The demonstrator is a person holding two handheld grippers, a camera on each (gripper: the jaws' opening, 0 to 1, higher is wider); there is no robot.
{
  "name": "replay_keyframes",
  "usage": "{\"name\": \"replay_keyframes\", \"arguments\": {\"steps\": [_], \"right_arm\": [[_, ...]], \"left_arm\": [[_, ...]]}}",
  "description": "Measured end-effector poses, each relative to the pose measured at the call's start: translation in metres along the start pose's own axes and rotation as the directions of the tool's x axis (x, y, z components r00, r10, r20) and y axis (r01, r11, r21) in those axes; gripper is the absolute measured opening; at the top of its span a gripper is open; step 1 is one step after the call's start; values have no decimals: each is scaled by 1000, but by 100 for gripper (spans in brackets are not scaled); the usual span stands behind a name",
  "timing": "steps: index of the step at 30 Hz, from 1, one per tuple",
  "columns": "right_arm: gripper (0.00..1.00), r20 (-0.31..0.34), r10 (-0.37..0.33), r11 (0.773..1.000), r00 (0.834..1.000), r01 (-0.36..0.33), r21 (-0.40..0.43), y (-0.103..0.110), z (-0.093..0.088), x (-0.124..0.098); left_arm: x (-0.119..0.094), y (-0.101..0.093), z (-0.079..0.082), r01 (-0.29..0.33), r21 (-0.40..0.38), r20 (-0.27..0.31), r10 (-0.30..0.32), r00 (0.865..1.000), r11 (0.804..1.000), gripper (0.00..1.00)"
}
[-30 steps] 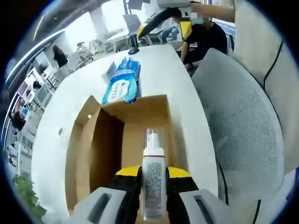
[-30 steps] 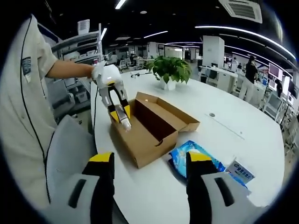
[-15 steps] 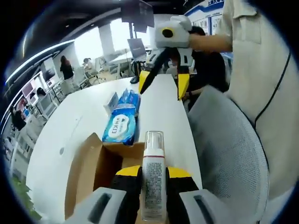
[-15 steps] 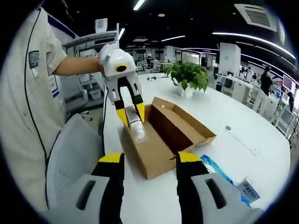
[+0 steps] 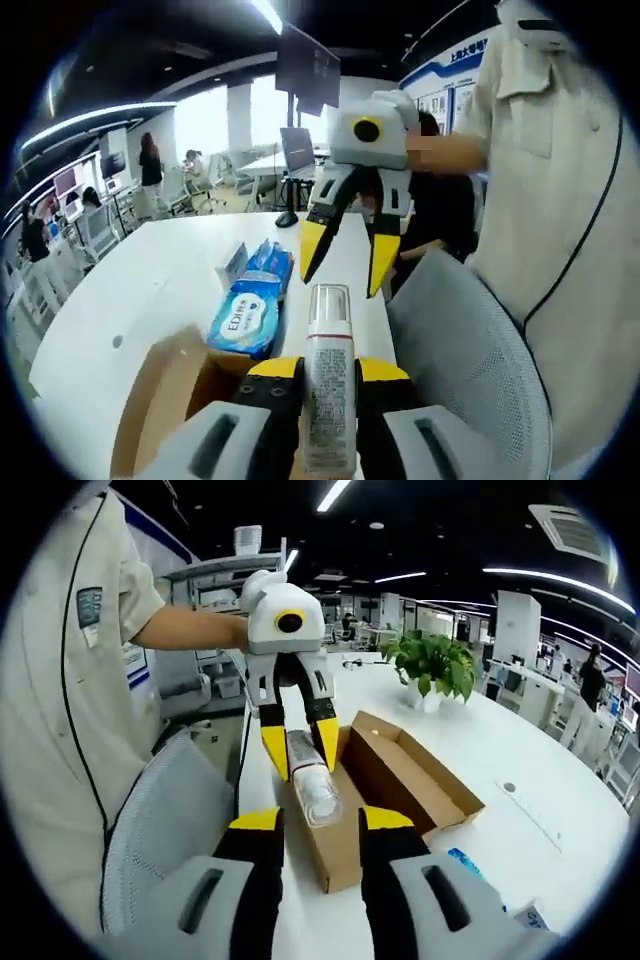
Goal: Operate the shoe box by opening the lid, removing the specified soft item, and placing it in the target area until the item is outside and the box remains undamaged.
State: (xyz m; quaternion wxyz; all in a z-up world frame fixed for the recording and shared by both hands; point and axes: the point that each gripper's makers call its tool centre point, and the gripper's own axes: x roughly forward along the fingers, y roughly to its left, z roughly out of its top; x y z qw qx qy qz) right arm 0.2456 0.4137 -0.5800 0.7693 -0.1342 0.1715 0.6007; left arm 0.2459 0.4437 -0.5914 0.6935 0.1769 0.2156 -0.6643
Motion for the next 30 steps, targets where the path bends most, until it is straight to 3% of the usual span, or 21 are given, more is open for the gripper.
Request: {"name": "replay_keyframes", "arguments": {"steps": [13,16,30], "right_arm": [[19,-3,28,998,1000,-28,-50,4,3,9],[18,-20,36,995,999,-38,-96,6,3,9],[14,-158,36,982,987,-65,-179,10,-4,10]], "left_arm": [[6,-6,7,22,-19,82,-20,996,1000,19],[7,-6,6,27,-23,89,-25,996,999,19],[25,-5,-8,59,23,-5,-58,998,998,20]]}}
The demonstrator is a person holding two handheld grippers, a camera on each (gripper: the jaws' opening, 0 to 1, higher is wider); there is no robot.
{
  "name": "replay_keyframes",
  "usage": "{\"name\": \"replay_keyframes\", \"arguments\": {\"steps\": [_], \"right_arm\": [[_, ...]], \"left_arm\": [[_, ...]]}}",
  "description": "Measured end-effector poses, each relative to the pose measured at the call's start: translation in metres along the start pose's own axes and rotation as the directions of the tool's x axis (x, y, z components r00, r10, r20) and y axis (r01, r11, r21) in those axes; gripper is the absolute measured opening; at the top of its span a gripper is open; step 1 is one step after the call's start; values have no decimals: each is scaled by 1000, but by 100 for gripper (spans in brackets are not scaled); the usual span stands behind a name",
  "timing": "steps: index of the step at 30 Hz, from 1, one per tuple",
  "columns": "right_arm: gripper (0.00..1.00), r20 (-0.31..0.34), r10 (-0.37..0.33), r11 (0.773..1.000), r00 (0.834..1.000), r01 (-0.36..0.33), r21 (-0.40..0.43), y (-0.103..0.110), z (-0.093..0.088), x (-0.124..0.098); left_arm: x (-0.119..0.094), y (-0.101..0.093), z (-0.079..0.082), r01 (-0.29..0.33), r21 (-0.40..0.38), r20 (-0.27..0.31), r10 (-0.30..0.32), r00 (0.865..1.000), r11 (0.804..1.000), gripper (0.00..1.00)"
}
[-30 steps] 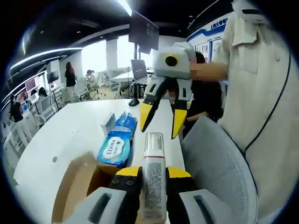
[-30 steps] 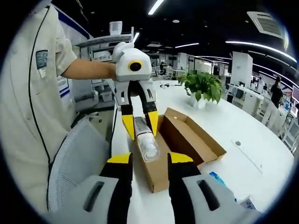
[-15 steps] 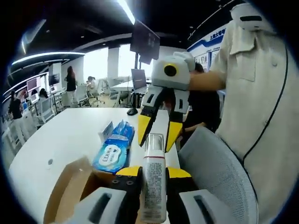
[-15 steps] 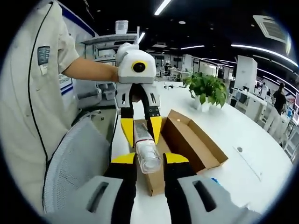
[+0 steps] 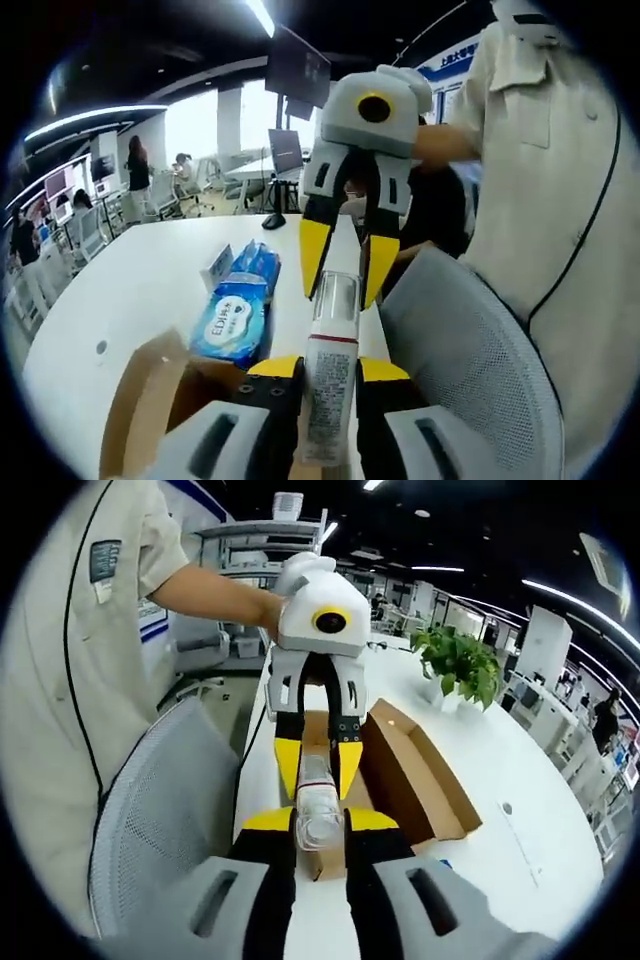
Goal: Operate the shoe box by opening the lid, removing the specified soft item, and placing it in the target area until the item is outside and the box remains undamaged.
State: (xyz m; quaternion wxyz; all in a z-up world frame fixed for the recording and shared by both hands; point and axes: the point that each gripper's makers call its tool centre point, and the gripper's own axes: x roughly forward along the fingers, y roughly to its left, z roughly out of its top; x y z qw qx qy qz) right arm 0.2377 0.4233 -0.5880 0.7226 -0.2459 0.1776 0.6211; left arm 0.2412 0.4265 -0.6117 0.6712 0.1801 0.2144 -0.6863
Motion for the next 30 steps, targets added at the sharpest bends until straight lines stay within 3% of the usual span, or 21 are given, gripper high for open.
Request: {"name": "replay_keyframes", "arguments": {"steps": [9,18,25,30], "right_arm": [[14,-34,-7,1000,999,7,-1,-5,-6,-4],[14,-47,-17,1000,999,17,1,-13,-9,-9],[14,-61,-23,1000,998,23,12,-24,-12,-18],[14,-79,-42,999,996,43,17,-39,-16,-29]], "left_arm": [[5,5,1,-17,33,-16,18,1000,999,21],[-3,21,7,-105,30,15,105,994,994,33],[-17,28,-7,-183,11,-17,183,983,983,41],[-30,32,-16,-243,-47,-20,243,970,969,48]]}}
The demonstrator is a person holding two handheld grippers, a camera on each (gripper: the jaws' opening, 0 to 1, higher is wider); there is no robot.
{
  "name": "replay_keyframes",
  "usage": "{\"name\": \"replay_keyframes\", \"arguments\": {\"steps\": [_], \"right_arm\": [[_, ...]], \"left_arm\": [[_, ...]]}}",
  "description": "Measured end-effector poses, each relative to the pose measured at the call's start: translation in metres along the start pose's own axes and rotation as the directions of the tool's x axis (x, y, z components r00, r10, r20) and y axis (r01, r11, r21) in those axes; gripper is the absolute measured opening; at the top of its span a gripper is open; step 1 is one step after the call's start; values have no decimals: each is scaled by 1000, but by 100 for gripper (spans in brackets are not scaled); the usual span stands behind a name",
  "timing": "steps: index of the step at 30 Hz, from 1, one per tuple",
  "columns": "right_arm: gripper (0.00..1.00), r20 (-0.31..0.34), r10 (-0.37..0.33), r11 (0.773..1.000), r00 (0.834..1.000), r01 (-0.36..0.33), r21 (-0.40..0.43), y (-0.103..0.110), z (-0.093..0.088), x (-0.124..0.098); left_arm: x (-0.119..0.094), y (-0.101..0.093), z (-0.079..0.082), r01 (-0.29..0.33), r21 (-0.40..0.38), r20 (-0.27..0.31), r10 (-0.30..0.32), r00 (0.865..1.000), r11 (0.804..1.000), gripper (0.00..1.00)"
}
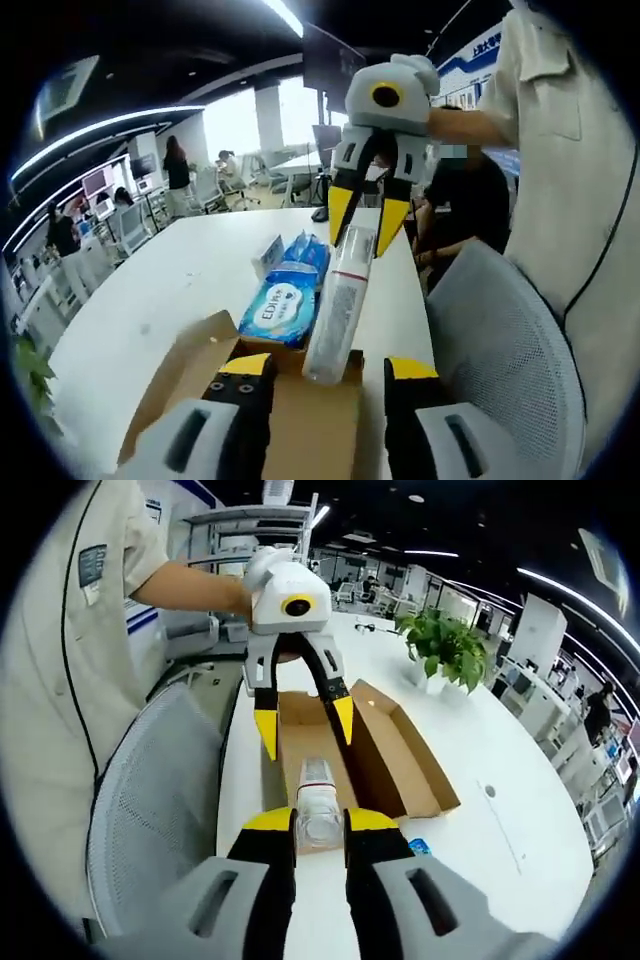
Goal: Operate the shoe box by opening the lid, removing the specified soft item, and placing it in the target area until the item is outside and the box remains undamaged.
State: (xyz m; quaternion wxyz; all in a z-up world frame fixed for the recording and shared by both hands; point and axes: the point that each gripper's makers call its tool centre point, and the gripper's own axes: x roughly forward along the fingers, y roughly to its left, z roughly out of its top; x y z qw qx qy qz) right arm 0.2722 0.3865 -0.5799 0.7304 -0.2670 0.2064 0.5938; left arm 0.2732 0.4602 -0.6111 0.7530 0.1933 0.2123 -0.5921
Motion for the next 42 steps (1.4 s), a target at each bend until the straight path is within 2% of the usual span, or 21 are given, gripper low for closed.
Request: {"name": "replay_keyframes", "arguments": {"steps": [3,12,20,26,27,36,42], "right_arm": [[14,-10,-16,1000,1000,16,0,-11,-2,-7],[15,-82,-38,999,996,36,-26,-44,-17,-23],[15,-174,-42,998,984,31,-63,-73,-33,-30],[15,-247,-46,996,968,27,-80,-95,-47,-32],[15,-262,-49,996,964,27,-85,-100,-50,-32],[15,-359,-40,996,933,8,-89,-131,-69,-28],[15,-426,-27,996,904,-12,-89,-149,-80,-21]], "left_arm": [[-9,6,-6,-47,-55,-2,47,999,997,54],[-30,16,-19,-163,-132,-6,163,987,978,65],[-44,17,-29,-222,-181,-24,221,975,958,71],[-57,18,-36,-292,-237,-44,290,956,927,80],[-60,17,-37,-315,-254,-38,316,948,915,81],[-73,3,-56,-368,-301,-70,364,929,880,85],[-88,7,-67,-428,-357,-84,428,900,830,84]]}}
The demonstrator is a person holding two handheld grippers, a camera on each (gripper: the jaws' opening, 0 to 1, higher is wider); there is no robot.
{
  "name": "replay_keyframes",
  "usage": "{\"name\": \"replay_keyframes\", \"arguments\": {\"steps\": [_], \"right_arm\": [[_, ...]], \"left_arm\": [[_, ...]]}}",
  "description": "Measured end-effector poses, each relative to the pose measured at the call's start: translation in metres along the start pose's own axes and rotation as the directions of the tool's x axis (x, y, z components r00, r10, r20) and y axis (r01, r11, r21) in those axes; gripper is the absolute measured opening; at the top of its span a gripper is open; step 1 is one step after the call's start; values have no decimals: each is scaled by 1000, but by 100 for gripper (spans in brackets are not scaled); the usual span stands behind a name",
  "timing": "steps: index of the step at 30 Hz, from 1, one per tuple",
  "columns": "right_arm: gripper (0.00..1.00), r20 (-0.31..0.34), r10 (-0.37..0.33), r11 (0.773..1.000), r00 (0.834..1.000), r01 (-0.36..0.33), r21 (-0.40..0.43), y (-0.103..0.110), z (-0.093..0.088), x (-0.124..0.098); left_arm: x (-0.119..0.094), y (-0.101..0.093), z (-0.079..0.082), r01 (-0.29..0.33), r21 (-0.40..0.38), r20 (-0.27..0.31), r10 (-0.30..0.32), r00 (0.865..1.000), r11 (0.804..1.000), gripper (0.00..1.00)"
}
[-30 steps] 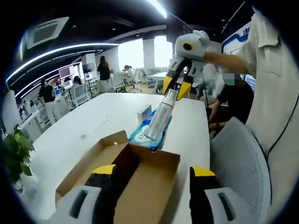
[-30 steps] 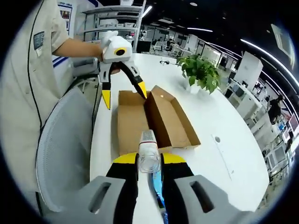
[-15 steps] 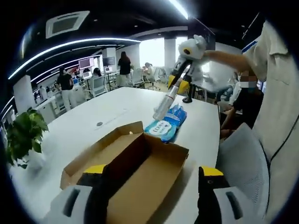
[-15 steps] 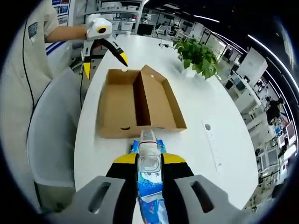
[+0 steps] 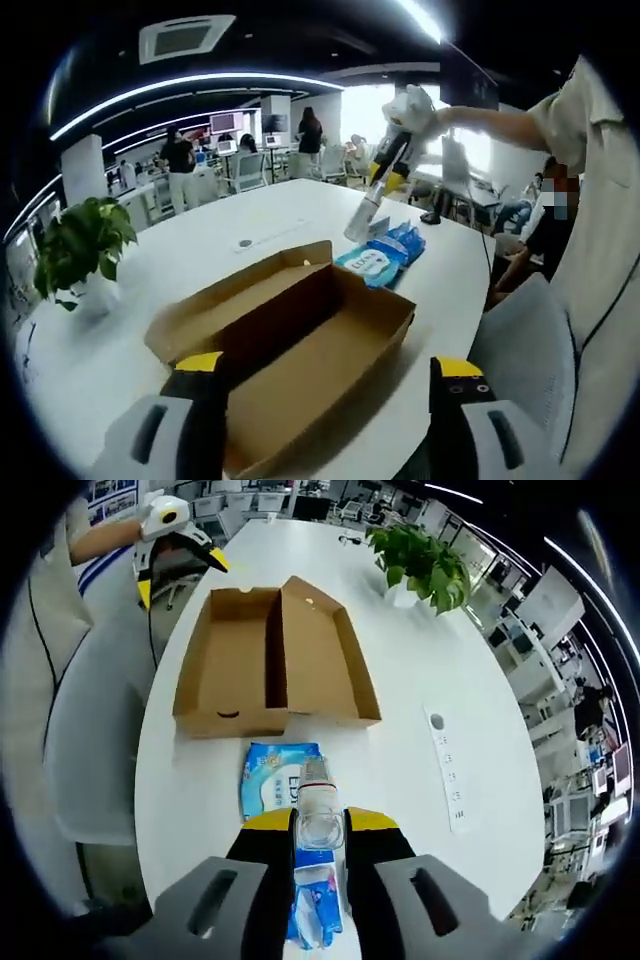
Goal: Operate the shoe box by opening the lid, removing the specified soft item, and placing it in the target area until the item is outside and the box remains undamaged.
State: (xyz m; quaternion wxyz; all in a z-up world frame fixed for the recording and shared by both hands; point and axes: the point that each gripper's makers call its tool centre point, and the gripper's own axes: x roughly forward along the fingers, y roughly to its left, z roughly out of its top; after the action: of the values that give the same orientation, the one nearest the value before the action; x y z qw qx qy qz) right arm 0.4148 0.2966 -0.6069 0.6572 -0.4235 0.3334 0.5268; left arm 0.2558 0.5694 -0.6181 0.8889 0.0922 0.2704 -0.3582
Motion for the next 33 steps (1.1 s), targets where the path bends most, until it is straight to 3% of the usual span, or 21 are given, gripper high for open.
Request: {"name": "replay_keyframes", "arguments": {"steps": [14,20,28,33], "right_arm": [[16,-185,44,998,982,-52,-40,-34,-20,26],[16,-303,68,992,950,-97,-84,-42,-28,43],[16,-360,104,986,927,-143,-84,-41,-29,65],[16,-377,110,986,920,-150,-78,-42,-28,72]], "left_arm": [[-25,24,-24,-107,-76,-12,107,994,991,83],[-29,23,-30,-129,-86,-20,127,992,988,83],[-32,21,-38,-143,-103,-32,140,990,984,82],[-34,33,-49,-192,-149,-69,183,981,970,71]]}}
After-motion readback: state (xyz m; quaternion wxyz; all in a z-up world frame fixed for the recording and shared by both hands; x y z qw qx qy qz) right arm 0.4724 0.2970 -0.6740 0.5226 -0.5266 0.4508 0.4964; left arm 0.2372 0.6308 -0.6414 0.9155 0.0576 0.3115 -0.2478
